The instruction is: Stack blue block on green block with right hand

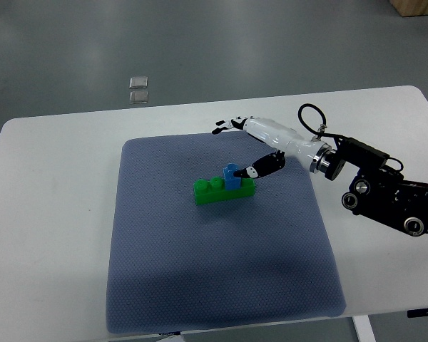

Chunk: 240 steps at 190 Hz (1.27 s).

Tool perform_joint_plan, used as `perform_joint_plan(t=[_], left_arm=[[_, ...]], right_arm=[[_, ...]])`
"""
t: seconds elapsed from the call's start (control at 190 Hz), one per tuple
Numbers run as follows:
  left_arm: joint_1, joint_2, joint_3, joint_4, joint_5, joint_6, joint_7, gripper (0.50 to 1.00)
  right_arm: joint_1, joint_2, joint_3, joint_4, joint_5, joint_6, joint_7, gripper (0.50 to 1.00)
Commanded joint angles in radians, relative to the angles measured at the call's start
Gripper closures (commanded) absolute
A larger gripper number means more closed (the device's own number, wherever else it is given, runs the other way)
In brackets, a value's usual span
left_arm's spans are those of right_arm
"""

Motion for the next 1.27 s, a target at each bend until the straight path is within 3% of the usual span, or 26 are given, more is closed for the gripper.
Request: perform_joint_plan(t=[0.0,0.069,0.158,0.29,0.422,0.575,0.702,1.261], left_arm=[[0.000,0.000,0.000,0.000,0.000,0.000,0.000,0.500],[0.000,0.000,0.000,0.000,0.000,0.000,0.000,0.500],[0.000,0.000,0.000,0.000,0.000,0.000,0.000,0.500],[0.000,0.000,0.000,0.000,0.000,0.000,0.000,0.500],[0.000,0.000,0.000,0.000,0.000,0.000,0.000,0.500],[0.000,0.000,0.000,0.000,0.000,0.000,0.000,0.500],[0.000,0.000,0.000,0.000,0.000,0.000,0.000,0.500],[0.000,0.000,0.000,0.000,0.000,0.000,0.000,0.500]], right_arm=[[0.000,-0.028,0.099,0.000,0.140,0.115,-0.010,0.589],[0.000,-0.036,0.168,-0.018,0.273,0.244,-0.014,0.589],[-0.002,-0.028,0.202,-0.049,0.424,0.331,-0.065,0.589],[-0.002,-0.016,0.219,-0.101,0.672,0.334,-0.237,0.589],[-0.005,0.038,0.231,-0.177,0.876,0.333,-0.326,0.589],[-0.010,0.064,0.233,-0.219,0.974,0.304,-0.315,0.587],[-0.040,0.072,0.220,-0.219,0.974,0.244,-0.257,0.587],[-0.071,0.087,0.230,-0.219,0.977,0.244,-0.235,0.583]])
